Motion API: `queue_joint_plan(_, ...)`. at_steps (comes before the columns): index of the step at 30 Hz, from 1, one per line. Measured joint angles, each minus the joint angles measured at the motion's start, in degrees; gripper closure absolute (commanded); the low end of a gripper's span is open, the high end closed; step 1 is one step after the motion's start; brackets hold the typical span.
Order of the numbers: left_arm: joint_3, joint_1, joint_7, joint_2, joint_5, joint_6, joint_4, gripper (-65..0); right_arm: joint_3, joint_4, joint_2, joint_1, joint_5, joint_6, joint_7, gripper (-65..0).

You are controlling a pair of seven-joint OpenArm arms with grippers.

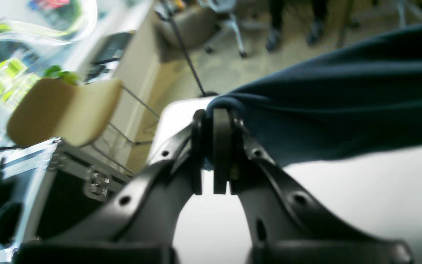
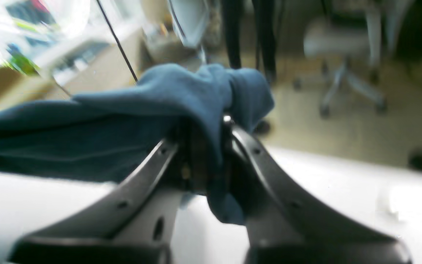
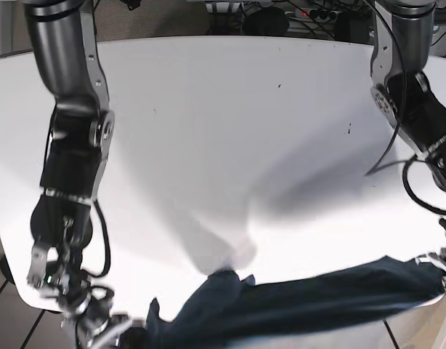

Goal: Fold the T-shirt properly
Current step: 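Lift and shake out the teal shirt with both grippers, then lay it down, then pull the teal shirt's edge taut with both grippers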

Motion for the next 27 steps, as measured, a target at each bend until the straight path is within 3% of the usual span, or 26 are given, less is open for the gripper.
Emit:
queue_joint_plan(7,-6.88,20.72,-3.43,5.55,0.68,-0.48,1.51,-0.6,0.68,16.70,-0.04,-26.93,0.09,-0.15,-0.35,-2.2)
queue_joint_plan(12,-9.14,30.47,-4.07,8.55,0.55,-4.42,6.47,-0.6,5.57,21.09,-0.44,-40.85,0.17,-0.17,-0.37,-2.2)
queue_joint_plan(19,-9.33,41.92,-4.11,8.81,0.48,-5.64,11.30,-0.6,10.71,21.77,-0.37,-51.45,0.26,0.07,0.09,-2.2)
queue_joint_plan(24,-9.35,50.03,-4.15,10.32,0.35,-5.64,16.63,-0.6,11.08,25.70,-0.15,-59.25,0.22,0.04,0.24,-2.2)
queue_joint_plan(27,-13.70,53.16,-4.22,13.38,-0.13,-7.96,18.25,-0.6,11.08,28.17,-0.17,-64.89,0.20,0.02,0.24,-2.2)
